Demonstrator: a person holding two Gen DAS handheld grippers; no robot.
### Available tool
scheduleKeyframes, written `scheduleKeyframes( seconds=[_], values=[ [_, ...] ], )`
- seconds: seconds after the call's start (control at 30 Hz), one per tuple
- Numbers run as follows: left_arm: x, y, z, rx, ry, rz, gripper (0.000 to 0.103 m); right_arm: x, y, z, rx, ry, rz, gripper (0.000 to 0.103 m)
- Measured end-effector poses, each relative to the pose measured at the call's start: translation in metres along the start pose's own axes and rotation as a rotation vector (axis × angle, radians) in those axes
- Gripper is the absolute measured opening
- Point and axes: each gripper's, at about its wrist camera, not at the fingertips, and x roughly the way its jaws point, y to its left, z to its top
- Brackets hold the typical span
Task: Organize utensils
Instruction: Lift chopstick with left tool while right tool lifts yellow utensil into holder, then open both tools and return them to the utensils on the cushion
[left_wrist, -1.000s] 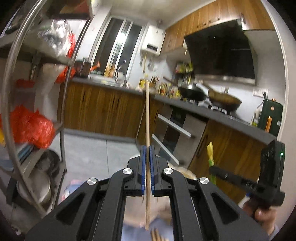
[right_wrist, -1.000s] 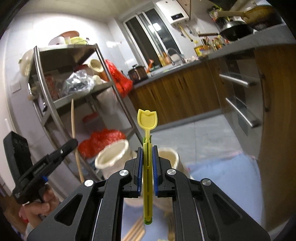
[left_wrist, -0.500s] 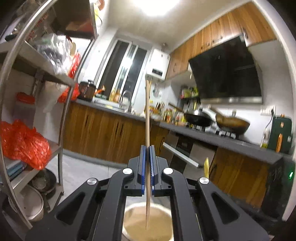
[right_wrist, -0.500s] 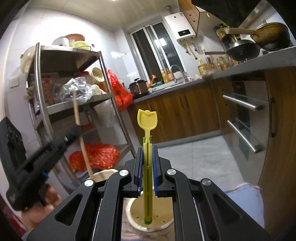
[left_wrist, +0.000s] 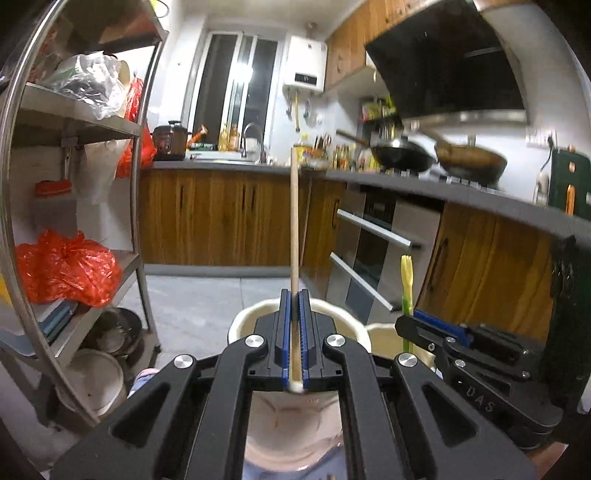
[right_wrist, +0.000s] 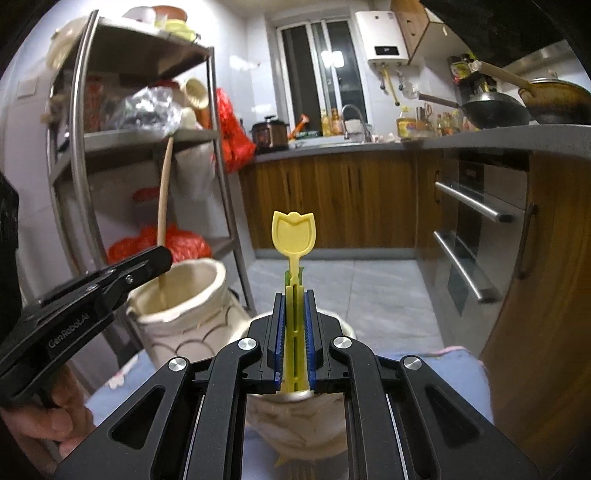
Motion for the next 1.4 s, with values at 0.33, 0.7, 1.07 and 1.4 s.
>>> scheduleKeyframes(
  seconds=[0.33, 0.7, 1.07, 1.4],
  values=[
    [0.015, 0.005, 0.001, -0.001, 0.113, 0.0, 0.004, 0.012, -0.004, 0.0, 0.023, 0.09, -0.005, 0.011],
    [0.009, 0.006, 0.002, -0.003, 0.09, 0.018, 0.015, 0.006, -0.002, 0.001, 0.019, 0.076, 0.001, 0.02],
    [-0.027, 0.017, 0.002, 0.001, 0.031, 0.052, 0.043, -0.023, -0.007, 0.007, 0.016, 0.019, -0.009, 0.033],
    [-0.061, 0.026, -0.027, -0.012, 0.061, 0.025, 0.06, -0.049, -0.015, -0.01, 0.034, 0.022, -0.011, 0.046]
  ],
)
